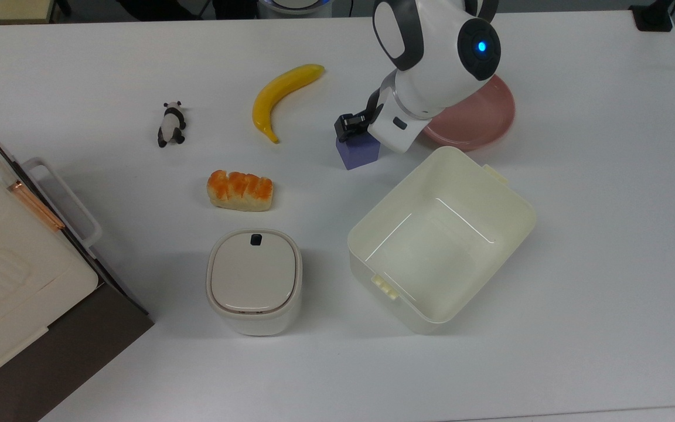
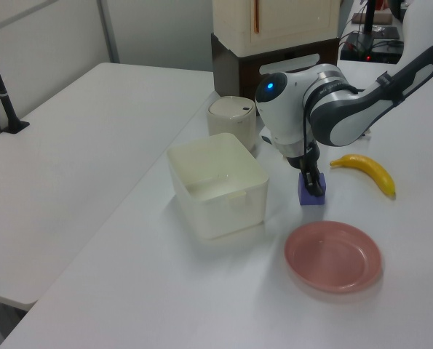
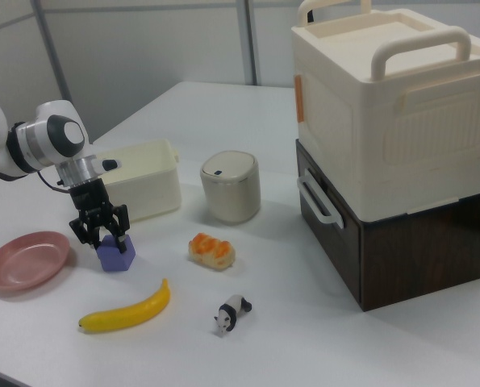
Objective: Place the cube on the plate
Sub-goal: 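Lower the gripper around the purple cube and close on it, then lift the purple cube and carry it over the pink plate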
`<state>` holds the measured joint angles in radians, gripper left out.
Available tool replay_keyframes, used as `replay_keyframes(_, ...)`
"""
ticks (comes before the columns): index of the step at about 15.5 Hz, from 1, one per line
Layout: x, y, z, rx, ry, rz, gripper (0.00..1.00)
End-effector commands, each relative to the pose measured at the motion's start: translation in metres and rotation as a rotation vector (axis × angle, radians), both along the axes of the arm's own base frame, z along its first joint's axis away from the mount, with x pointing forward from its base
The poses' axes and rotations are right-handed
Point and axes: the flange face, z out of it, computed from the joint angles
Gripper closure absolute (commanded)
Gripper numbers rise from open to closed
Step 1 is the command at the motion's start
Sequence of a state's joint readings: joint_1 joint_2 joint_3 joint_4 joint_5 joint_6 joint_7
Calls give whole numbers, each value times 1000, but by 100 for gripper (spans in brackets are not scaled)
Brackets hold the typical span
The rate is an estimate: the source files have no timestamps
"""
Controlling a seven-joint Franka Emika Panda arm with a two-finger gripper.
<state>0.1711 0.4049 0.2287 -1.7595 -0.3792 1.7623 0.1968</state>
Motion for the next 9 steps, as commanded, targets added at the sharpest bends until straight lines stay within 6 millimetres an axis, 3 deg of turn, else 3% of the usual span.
replay_keyframes(1, -7, 5, 13, -24, -14, -34, 100)
replay_keyframes(6, -30, 47, 43, -16, -15, 29, 100)
replay_keyframes(9, -56, 85, 57, -16, 4, 96, 100)
